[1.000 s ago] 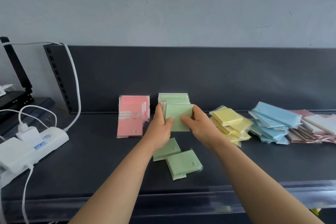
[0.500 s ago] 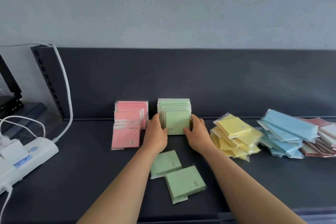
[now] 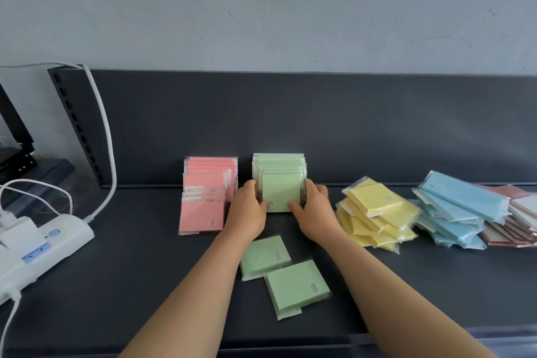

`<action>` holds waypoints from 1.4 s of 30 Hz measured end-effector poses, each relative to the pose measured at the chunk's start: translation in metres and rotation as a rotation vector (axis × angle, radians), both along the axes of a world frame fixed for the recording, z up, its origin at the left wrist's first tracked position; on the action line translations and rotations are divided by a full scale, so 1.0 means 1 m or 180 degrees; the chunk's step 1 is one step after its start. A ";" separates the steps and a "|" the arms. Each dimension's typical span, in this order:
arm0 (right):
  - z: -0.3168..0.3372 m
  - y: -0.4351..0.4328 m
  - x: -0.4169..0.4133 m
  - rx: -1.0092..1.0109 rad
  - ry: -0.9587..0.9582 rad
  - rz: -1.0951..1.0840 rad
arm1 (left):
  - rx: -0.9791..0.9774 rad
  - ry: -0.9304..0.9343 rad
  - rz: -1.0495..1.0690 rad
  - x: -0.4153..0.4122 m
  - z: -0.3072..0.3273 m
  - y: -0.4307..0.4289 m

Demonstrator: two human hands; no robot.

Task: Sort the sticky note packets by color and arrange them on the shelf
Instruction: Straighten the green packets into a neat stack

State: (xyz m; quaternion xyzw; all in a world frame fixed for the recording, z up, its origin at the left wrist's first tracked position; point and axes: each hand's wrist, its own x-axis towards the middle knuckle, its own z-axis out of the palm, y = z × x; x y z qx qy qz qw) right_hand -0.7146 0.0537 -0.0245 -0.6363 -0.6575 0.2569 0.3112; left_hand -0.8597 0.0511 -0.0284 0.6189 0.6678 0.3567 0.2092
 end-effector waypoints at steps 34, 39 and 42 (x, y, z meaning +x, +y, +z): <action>0.012 -0.103 0.045 -0.0159 0.0497 0.0915 | -0.0355 -0.0665 -0.0764 -0.015 0.017 -0.118; 0.003 -0.096 0.028 -0.0073 0.0450 0.0761 | -0.0094 -0.0674 -0.0688 -0.009 0.009 -0.120; 0.000 -0.095 0.025 -0.0122 0.0558 0.0870 | -0.0085 -0.0912 -0.0486 -0.007 0.003 -0.116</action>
